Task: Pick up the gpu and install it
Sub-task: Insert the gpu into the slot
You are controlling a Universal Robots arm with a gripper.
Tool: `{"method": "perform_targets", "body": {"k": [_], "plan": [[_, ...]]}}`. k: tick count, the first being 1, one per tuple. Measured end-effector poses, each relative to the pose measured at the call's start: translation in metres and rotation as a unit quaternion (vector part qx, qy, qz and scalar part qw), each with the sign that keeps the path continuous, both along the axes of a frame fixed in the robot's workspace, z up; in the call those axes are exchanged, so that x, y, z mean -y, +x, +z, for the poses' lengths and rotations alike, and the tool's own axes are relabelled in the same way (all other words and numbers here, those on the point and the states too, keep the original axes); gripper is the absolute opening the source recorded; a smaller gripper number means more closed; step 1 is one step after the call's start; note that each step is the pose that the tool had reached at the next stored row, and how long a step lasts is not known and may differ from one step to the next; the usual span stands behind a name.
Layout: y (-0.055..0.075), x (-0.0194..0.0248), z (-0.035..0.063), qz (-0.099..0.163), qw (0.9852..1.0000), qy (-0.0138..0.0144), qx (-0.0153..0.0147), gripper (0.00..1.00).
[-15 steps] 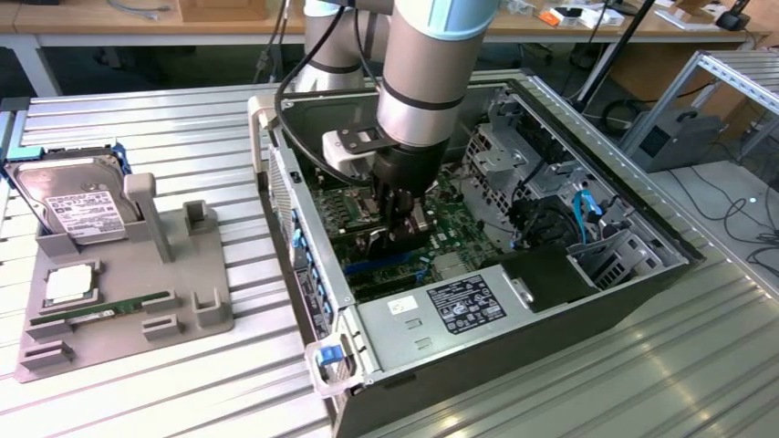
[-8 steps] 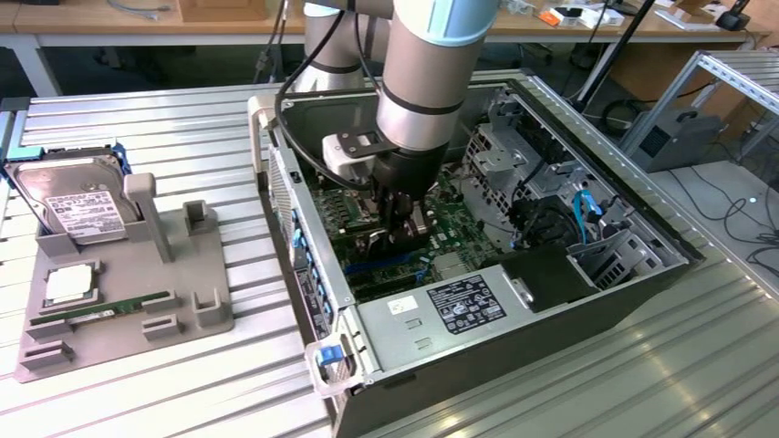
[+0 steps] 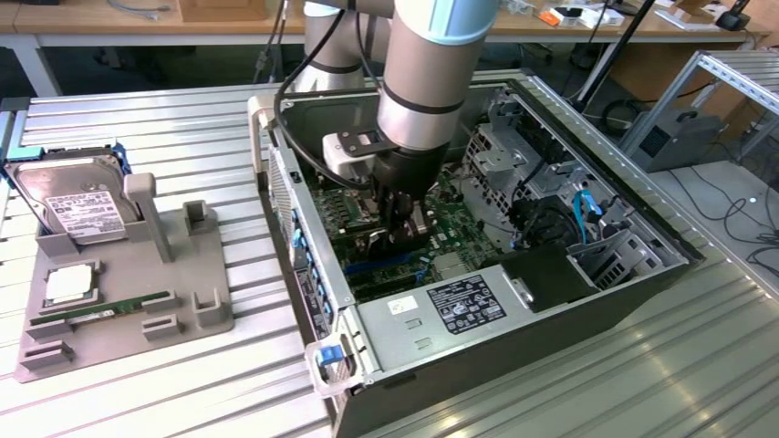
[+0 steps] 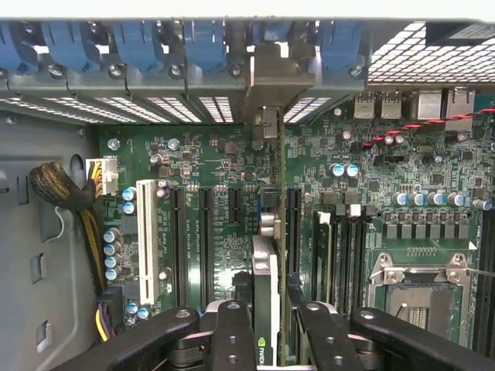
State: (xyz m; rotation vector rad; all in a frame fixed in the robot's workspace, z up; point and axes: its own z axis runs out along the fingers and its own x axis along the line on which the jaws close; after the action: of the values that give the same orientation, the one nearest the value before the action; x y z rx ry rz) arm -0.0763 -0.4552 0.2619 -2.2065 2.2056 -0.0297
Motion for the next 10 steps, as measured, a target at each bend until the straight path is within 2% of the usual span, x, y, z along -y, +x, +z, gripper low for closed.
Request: {"method": "perform_targets", "body": {"k": [10], "plan": [[0.0,0.001,0.0017,-0.011,0.9999,0.0001,0.0001,0.27]]}}
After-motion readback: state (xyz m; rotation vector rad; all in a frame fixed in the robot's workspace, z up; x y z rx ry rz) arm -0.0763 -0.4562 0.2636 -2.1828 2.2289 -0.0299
